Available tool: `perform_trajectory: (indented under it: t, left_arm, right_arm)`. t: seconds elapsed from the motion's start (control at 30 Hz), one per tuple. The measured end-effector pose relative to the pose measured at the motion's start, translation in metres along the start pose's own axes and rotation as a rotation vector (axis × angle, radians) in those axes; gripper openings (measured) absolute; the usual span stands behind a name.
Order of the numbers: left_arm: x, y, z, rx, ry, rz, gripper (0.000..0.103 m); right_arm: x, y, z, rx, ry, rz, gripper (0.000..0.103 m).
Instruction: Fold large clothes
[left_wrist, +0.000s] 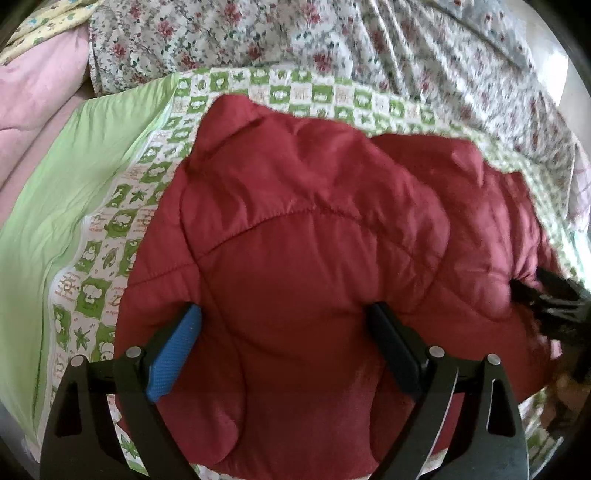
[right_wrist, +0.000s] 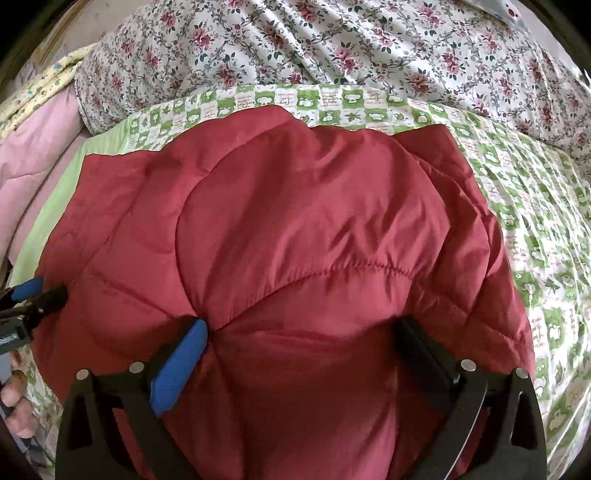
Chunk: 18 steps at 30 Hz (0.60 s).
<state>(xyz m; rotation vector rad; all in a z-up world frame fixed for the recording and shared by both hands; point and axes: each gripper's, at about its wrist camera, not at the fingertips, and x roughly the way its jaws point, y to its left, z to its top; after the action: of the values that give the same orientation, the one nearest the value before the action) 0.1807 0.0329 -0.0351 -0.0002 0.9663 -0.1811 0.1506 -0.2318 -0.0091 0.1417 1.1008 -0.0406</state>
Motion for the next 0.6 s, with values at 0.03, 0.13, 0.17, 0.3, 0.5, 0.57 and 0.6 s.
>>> perform_trajectory:
  t: [0.03,0.13,0.17,0.3,0.5,0.57,0.6]
  left_arm:
    - [-0.004,0.001,0.000,-0.005,-0.009,-0.014,0.093]
    - [-0.022,0.000,0.000,-0.001,-0.059,-0.077,0.093]
    - [-0.026,-0.003,0.001,0.015,-0.070,-0.091,0.093]
    - [-0.021,-0.012,0.004,0.059,-0.061,-0.061,0.093]
    - [0.004,-0.009,-0.002,0.068,-0.017,-0.003,0.093]
    - [0.004,-0.008,-0.003,0.068,-0.018,0.005,0.093]
    - [0.005,-0.008,-0.003,0.069,-0.018,0.009,0.093]
  right_arm:
    - [0.000,0.000,0.000,0.000,0.000,0.000,0.102]
    - [0.001,0.000,0.001,-0.001,-0.001,0.000,0.102]
    - [0.001,0.000,0.000,-0.001,0.001,0.001,0.102]
    - [-0.007,0.000,0.002,0.007,-0.006,0.010,0.102]
    - [-0.055,0.000,-0.017,0.009,-0.080,0.028,0.100]
    - [-0.062,-0.002,-0.028,-0.002,-0.074,0.002,0.100]
    - [-0.063,-0.004,-0.034,-0.003,-0.064,-0.009,0.100]
